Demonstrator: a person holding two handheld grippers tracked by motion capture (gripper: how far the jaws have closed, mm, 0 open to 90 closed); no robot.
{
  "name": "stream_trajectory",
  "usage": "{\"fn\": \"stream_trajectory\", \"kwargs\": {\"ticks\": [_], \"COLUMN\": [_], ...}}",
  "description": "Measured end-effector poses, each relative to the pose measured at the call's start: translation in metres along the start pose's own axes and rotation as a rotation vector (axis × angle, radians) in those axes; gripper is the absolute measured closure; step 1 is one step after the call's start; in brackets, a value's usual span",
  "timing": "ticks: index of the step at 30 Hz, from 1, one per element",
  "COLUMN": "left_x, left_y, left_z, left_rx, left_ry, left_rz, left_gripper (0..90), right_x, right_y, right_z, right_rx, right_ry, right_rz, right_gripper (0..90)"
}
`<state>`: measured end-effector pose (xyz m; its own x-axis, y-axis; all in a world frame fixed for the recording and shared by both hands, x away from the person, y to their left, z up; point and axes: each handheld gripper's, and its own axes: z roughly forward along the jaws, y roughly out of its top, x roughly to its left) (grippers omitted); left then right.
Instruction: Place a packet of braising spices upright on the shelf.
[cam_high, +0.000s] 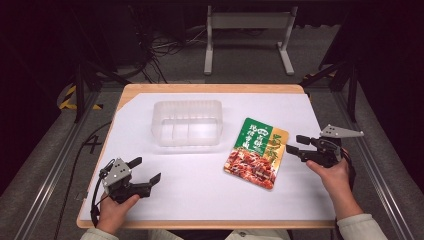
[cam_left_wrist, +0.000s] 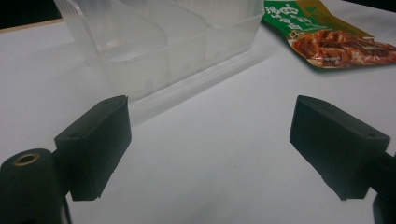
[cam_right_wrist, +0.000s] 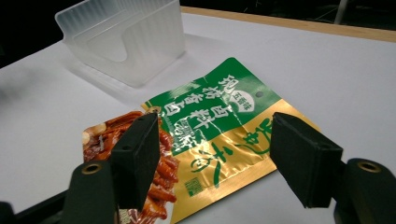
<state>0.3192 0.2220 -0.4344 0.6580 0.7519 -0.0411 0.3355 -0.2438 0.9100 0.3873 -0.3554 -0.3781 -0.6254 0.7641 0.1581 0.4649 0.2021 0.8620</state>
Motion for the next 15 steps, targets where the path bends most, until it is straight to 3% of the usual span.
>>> {"fn": "stream_trajectory", "kwargs": {"ticks": [6, 15], "left_x": [0.001, 0.000], "left_y": [0.000, -0.001], "left_z": [0.000, 0.000], "left_rx": [0.001, 0.002], "left_ry": [0.006, 0.009], "left_rz": [-0.011, -0.012], "left_gripper": [13.5, 13.6], "right_x": [-0.015, -0.037], "right_y": [0.016, 0.029], "right_z": [0.012, 0.034], "right_rx": [0.030, 0.044], "right_ry": [-0.017, -0.001], "right_rz": [-0.009, 0.006], "right_gripper": [28.2, 25.9]}}
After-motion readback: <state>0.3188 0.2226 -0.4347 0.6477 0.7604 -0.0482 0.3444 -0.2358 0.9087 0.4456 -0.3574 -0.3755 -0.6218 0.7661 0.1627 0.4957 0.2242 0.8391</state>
